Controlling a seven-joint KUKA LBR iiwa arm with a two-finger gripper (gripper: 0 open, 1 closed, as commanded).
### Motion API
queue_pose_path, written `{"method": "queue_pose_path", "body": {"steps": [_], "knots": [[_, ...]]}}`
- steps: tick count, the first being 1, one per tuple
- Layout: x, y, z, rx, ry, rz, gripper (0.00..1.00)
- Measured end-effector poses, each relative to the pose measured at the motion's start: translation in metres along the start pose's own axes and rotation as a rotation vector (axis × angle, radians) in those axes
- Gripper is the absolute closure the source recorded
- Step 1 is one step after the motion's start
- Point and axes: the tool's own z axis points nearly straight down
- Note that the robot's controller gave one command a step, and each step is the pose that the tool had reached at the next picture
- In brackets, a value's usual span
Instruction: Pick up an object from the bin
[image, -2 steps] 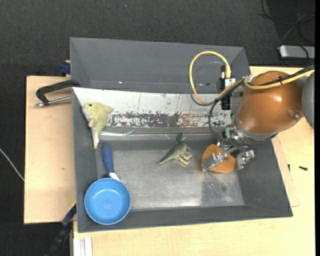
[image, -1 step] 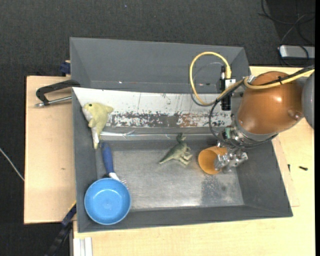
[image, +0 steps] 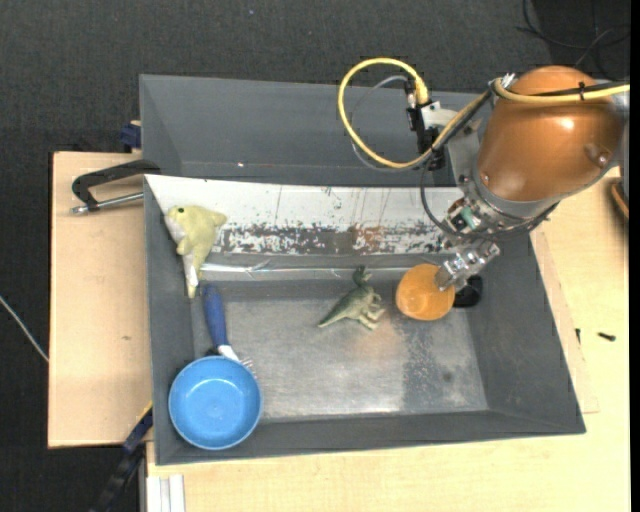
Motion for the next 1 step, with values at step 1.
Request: {"method": "queue_pose_path", "body": {"steps": [1], "knots": [[0.0028,-0.0041,-0.2301,0.003,0.004,0.019,1.00]]}}
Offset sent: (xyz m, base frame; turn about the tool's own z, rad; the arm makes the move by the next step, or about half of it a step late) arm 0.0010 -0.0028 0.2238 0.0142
